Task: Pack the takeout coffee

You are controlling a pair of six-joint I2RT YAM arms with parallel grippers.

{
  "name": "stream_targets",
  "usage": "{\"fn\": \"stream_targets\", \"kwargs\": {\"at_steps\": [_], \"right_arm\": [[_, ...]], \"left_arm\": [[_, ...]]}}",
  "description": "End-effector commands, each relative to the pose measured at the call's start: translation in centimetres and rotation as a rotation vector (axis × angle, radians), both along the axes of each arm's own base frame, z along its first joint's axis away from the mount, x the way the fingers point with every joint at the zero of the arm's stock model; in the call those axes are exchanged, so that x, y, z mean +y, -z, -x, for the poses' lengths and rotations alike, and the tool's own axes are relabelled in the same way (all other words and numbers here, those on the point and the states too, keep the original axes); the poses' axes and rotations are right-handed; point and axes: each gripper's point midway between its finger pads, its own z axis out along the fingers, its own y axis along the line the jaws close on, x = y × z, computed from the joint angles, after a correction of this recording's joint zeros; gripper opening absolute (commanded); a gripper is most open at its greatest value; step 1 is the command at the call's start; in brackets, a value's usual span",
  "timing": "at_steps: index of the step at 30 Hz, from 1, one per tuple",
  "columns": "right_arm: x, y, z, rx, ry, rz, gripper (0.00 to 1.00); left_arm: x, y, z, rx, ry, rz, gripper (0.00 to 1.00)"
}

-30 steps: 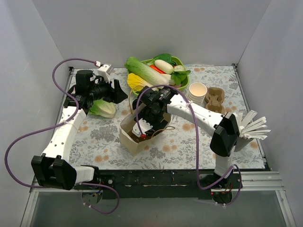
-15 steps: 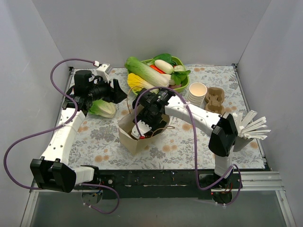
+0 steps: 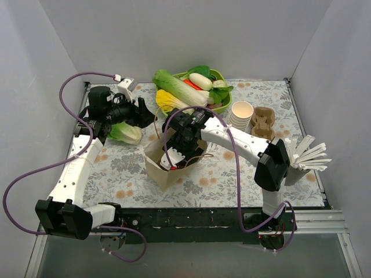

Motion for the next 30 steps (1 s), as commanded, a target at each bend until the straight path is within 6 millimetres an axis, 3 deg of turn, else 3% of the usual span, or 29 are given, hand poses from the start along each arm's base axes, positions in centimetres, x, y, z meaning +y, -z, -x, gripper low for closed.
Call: {"fn": "stream_targets", "kwargs": {"at_steps": [1,3,11,12,15,19,30], "right_arm": [[-2.8,3.9,1.0,0.076,0.031,0.157,0.32],[-2.7,3.1,0.9,0.064,0.041,0.135,0.43],[-2.0,1.2,0.2,0.02,0.105,0.063,0.61],[-1.8,1.0,0.2,0.015,0.112,0.05,0.72],[-1.1,0.5,-0.1,0.013,0.156,0.009,0.91],[-0.6,-0.4,0.0,0.028,0.191,-0.021,0.94],[-0.8,-2.8,0.9,0.045,0.245,-0.095,0.97]], "left_arm": [[-0.6,-3.3,1.3,-0.103,0.065,0.025,0.65],[-0.9,-3.2,1.9,-0.099,0.097,0.023,0.65],[-1.2,-4.5,6.0,-0.158,0.24,-0.005,0.65],[-1.3,-4.4,6.4,-0.156,0.252,-0.008,0.66],[-1.5,-4.0,7.8,-0.141,0.297,-0.003,0.66],[-1.9,-2.9,9.3,-0.096,0.364,0.019,0.66],[-2.0,0.3,8.5,-0.057,0.362,0.016,0.65]]}}
